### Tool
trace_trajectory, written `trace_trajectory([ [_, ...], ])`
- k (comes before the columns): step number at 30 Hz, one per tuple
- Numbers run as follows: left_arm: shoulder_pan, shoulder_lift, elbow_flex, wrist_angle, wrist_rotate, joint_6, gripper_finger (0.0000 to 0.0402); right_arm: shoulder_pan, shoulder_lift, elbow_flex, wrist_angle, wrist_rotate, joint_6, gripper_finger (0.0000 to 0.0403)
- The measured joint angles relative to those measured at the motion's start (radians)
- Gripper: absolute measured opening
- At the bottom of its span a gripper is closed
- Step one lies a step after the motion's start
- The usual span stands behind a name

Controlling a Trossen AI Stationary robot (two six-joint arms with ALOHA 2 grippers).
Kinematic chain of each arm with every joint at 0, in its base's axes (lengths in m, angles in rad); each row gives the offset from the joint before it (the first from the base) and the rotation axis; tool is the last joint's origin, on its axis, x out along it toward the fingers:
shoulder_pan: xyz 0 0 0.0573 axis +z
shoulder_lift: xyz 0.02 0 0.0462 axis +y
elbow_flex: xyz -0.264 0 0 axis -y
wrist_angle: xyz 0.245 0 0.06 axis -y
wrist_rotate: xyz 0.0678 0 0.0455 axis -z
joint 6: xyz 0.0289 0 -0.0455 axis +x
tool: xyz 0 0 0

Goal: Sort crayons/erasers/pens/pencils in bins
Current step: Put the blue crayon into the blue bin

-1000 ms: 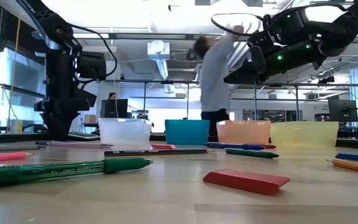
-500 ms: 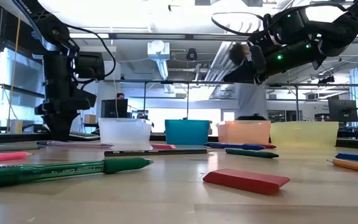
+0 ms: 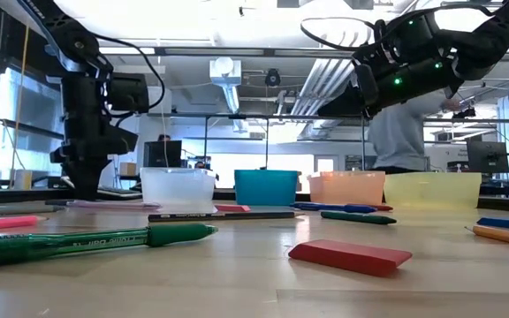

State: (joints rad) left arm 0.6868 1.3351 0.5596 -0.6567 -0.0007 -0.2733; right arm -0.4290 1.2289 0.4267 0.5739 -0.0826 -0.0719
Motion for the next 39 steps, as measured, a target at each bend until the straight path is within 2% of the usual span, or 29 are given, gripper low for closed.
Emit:
trace_trajectory([
  [11, -0.014, -0.089, 0.017, -0.016, 0.035, -0.004, 0.0007, 0.000, 0.000, 0.000, 0.000, 0.000, 0.000, 0.0000],
  [19, -0.092, -0.246, 0.018, 0.044, 0.102, -0.031, 0.0007, 0.000, 0.000, 0.000, 0.000, 0.000, 0.000, 0.0000],
  [25, -0.158, -0.336, 0.019, 0.256, 0.105, -0.067, 0.0007, -0.001, 0.000, 0.000, 0.000, 0.000, 0.000, 0.0000],
  [29, -0.188, -0.330, 0.019, 0.468, 0.079, -0.074, 0.0007, -0.001, 0.000, 0.000, 0.000, 0.000, 0.000, 0.0000],
  [36, -0.195, -0.201, 0.022, 0.835, 0.071, -0.039, 0.0007, -0.001, 0.000, 0.000, 0.014, 0.000, 0.000, 0.0000],
  [39, -0.178, -0.111, 0.075, 0.868, 0.071, -0.002, 0.0007, 0.000, 0.000, 0.000, 0.019, 0.000, 0.001, 0.0000],
])
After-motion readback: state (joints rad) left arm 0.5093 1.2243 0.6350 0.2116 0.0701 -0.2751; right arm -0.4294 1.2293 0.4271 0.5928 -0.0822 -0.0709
